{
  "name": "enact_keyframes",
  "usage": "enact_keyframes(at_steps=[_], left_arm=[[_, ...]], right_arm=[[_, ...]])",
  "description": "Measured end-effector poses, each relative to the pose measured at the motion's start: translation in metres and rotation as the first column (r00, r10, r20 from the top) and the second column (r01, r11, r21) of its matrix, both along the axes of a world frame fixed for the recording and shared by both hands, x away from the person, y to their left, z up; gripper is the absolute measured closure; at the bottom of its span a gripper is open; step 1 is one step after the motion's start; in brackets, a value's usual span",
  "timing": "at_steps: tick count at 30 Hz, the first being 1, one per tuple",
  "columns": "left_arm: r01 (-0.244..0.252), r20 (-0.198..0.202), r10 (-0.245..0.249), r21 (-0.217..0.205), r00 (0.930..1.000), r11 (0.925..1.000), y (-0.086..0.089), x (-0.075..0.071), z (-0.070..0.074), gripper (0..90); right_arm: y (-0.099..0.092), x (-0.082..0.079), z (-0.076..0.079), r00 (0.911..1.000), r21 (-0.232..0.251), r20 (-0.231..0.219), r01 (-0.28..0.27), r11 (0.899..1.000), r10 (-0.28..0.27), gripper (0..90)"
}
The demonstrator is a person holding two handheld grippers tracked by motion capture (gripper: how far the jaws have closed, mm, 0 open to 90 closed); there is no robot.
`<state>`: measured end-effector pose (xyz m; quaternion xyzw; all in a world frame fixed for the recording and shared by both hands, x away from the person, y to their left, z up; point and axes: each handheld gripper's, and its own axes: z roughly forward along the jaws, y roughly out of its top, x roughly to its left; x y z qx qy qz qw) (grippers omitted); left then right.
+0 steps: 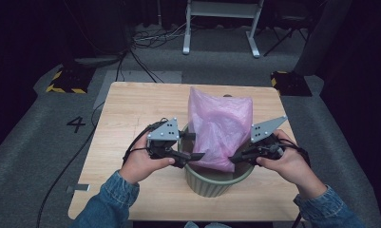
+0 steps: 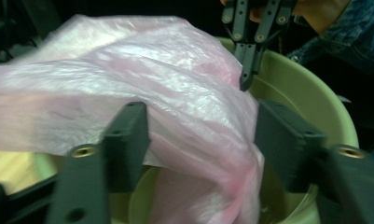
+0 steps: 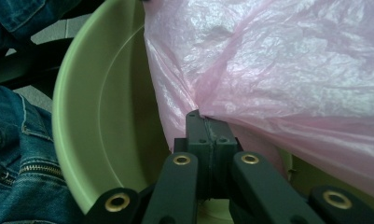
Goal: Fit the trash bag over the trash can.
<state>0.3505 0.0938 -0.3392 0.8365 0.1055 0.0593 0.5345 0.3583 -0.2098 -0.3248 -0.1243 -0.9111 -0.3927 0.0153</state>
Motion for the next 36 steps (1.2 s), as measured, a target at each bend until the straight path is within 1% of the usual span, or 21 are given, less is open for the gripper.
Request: enact_keyframes(at_steps=[1,3,4,5,6,8,11,13,15,17,18,20,23,25,26,29,31,32,33,34,36], left_arm=[[0.007,-0.008,-0.007,0.017,0.9999,0.9998,-0.001,0.001,-0.002,56.4],[0.023,-0.034,-0.021,0.043,0.9992,0.9988,-0.001,0.003,-0.006,78.2],[0.029,-0.048,-0.027,0.044,0.9985,0.9986,0.0,0.004,-0.008,85.0],[0.027,-0.06,-0.024,0.048,0.9979,0.9985,0.001,0.004,-0.009,88.2],[0.029,-0.065,-0.025,0.055,0.9976,0.9981,0.002,0.005,-0.01,89.2],[0.03,-0.073,-0.025,0.072,0.997,0.9969,0.003,0.006,-0.011,89.6],[0.043,-0.077,-0.036,0.089,0.9964,0.9951,0.001,0.005,-0.011,89.7],[0.056,-0.077,-0.047,0.106,0.9959,0.9929,-0.001,0.005,-0.01,89.7],[0.062,-0.082,-0.053,0.118,0.9953,0.9911,-0.004,0.005,-0.01,89.7],[0.066,-0.086,-0.056,0.126,0.9947,0.9898,-0.006,0.006,-0.01,89.7],[0.069,-0.085,-0.059,0.129,0.9947,0.9893,-0.007,0.006,-0.01,89.6],[0.073,-0.082,-0.062,0.134,0.9947,0.9883,-0.008,0.006,-0.011,89.7],[0.078,-0.074,-0.068,0.145,0.995,0.9863,-0.009,0.007,-0.01,89.7],[0.082,-0.078,-0.072,0.144,0.9944,0.9862,-0.009,0.007,-0.01,89.6],[0.083,-0.078,-0.072,0.144,0.9943,0.986,-0.009,0.007,-0.01,89.7],[0.086,-0.08,-0.075,0.147,0.9939,0.9854,-0.009,0.007,-0.01,89.7],[0.088,-0.081,-0.077,0.151,0.9938,0.9846,-0.009,0.008,-0.009,89.7],[0.088,-0.08,-0.076,0.151,0.9939,0.9846,-0.009,0.008,-0.009,89.7],[0.086,-0.077,-0.075,0.153,0.9942,0.9845,-0.009,0.008,-0.009,89.7],[0.082,-0.07,-0.072,0.158,0.995,0.9841,-0.009,0.008,-0.009,89.5],[0.062,-0.047,-0.055,0.163,0.9974,0.9847,-0.008,0.007,-0.008,84.2]], right_arm=[[0.001,0.0,-0.001,1.0,0.0,-0.003,-0.001,1.0,0.001,89.3],[0.0,0.0,-0.001,1.0,0.005,-0.007,0.004,1.0,-0.004,85.3],[-0.001,0.0,-0.001,0.9999,0.011,-0.008,0.013,1.0,-0.013,81.4],[-0.004,0.0,0.0,0.9996,0.022,-0.009,0.027,0.999,-0.027,77.5],[-0.007,0.0,0.001,0.9992,0.036,-0.01,0.04,0.999,-0.04,72.6],[-0.018,0.001,0.006,0.9965,0.073,-0.003,0.083,0.994,-0.083,70.3],[-0.036,0.006,0.014,0.9839,0.095,0.029,0.173,0.98,-0.176,65.9],[-0.047,0.011,0.019,0.9688,0.126,0.032,0.24,0.963,-0.246,60.2],[-0.055,0.018,0.022,0.9491,0.148,0.029,0.306,0.94,-0.314,52.2],[-0.059,0.027,0.022,0.932,0.169,0.02,0.354,0.92,-0.362,46.8],[-0.059,0.031,0.021,0.927,0.169,0.026,0.365,0.916,-0.374,44.7],[-0.057,0.039,0.017,0.9206,0.153,0.038,0.379,0.913,-0.389,40.5],[-0.053,0.05,0.012,0.911,0.162,-0.001,0.407,0.899,-0.412,36.8],[-0.052,0.059,0.01,0.9007,0.18,-0.038,0.432,0.884,-0.433,33.4],[-0.052,0.063,0.008,0.8972,0.185,-0.059,0.441,0.878,-0.438,32.3],[-0.047,0.073,0.003,0.8984,0.201,-0.122,0.439,0.876,-0.422,31.7],[-0.043,0.078,0.004,0.9018,0.217,-0.138,0.431,0.876,-0.41,32.3],[-0.04,0.08,0.004,0.9032,0.22,-0.145,0.428,0.877,-0.404,36.6],[-0.037,0.081,0.005,0.9093,0.219,-0.142,0.414,0.883,-0.391,52.6],[-0.034,0.081,0.007,0.9257,0.213,-0.116,0.377,0.901,-0.36,70.6],[-0.03,0.077,0.011,0.9384,0.206,-0.048,0.344,0.916,-0.342,87.1]])
